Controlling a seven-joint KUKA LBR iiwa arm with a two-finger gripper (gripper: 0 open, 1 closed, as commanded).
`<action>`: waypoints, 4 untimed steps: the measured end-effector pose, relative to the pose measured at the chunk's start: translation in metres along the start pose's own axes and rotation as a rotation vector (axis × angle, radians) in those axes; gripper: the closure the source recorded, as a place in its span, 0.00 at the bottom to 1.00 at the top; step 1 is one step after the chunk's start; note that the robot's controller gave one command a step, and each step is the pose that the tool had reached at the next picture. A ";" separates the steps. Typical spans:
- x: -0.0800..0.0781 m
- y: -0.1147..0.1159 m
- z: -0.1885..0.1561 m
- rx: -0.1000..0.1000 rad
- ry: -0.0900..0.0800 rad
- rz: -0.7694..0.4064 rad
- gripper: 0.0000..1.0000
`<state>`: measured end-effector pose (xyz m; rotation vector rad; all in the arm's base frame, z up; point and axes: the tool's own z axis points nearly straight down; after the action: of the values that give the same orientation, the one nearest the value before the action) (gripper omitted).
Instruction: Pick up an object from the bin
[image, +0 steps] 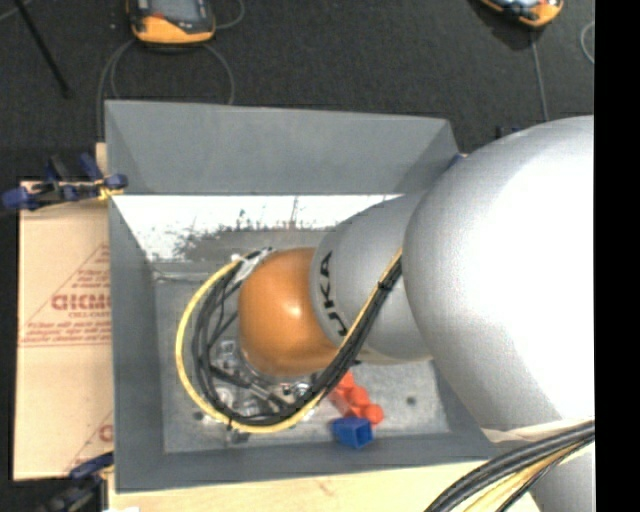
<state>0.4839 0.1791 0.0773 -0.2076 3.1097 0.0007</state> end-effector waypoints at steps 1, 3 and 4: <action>-0.002 -0.001 -0.001 -0.001 0.018 0.004 0.00; 0.006 -0.002 -0.001 -0.008 0.012 -0.085 1.00; 0.002 -0.002 -0.080 -0.003 0.016 -0.080 1.00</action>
Offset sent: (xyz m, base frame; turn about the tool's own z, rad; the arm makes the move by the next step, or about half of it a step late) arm 0.0000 0.0000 0.0000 0.0000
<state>0.4802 0.1767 0.1573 -0.3336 3.1146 0.0025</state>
